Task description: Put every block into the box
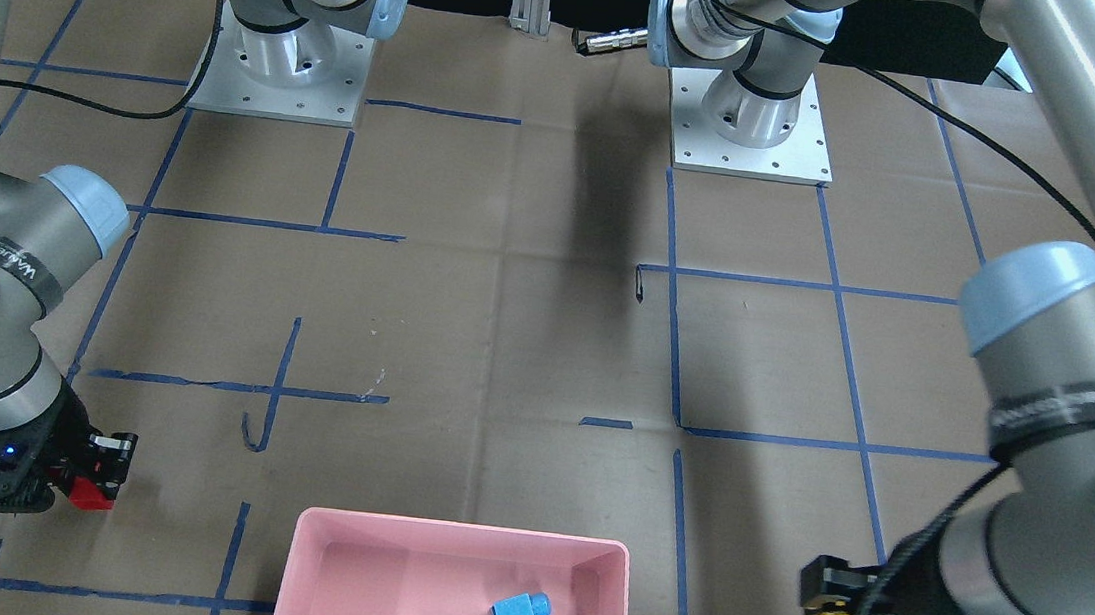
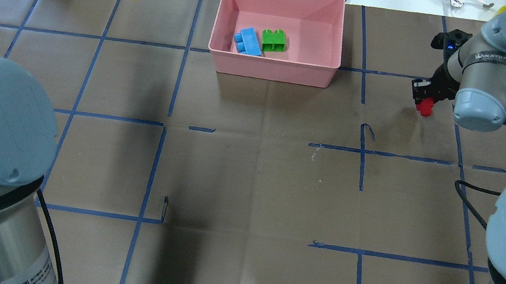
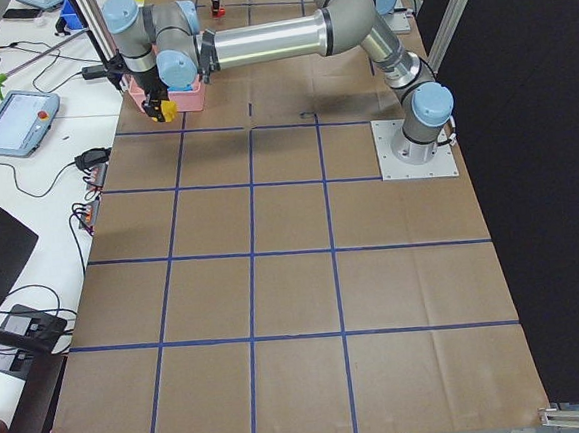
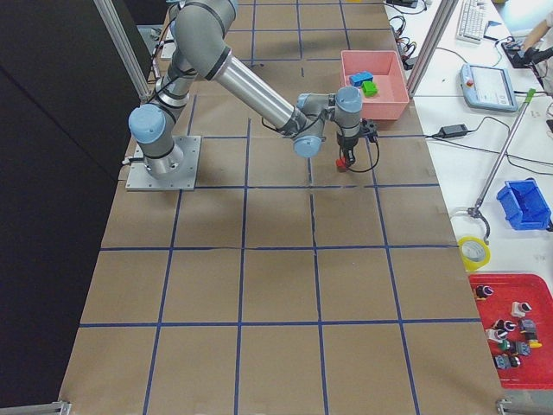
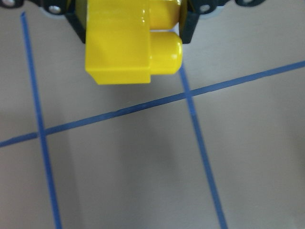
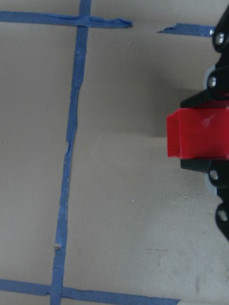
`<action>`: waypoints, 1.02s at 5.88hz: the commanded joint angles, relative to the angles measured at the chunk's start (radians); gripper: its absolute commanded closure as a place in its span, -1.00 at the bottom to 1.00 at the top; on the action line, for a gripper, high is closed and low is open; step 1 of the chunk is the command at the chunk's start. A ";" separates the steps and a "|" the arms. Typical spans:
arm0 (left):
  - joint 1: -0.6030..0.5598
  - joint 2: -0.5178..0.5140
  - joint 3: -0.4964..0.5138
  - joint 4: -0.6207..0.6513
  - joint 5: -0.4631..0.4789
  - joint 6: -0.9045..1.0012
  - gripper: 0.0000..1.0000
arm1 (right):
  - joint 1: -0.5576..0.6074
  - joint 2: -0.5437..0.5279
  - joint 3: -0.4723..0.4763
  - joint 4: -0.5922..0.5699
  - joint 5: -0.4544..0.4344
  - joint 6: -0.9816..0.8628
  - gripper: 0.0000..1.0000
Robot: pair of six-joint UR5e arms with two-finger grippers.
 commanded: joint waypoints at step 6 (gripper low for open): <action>-0.253 -0.172 0.001 0.371 -0.044 -0.449 -0.91 | 0.029 -0.176 -0.297 0.734 -0.004 0.023 0.87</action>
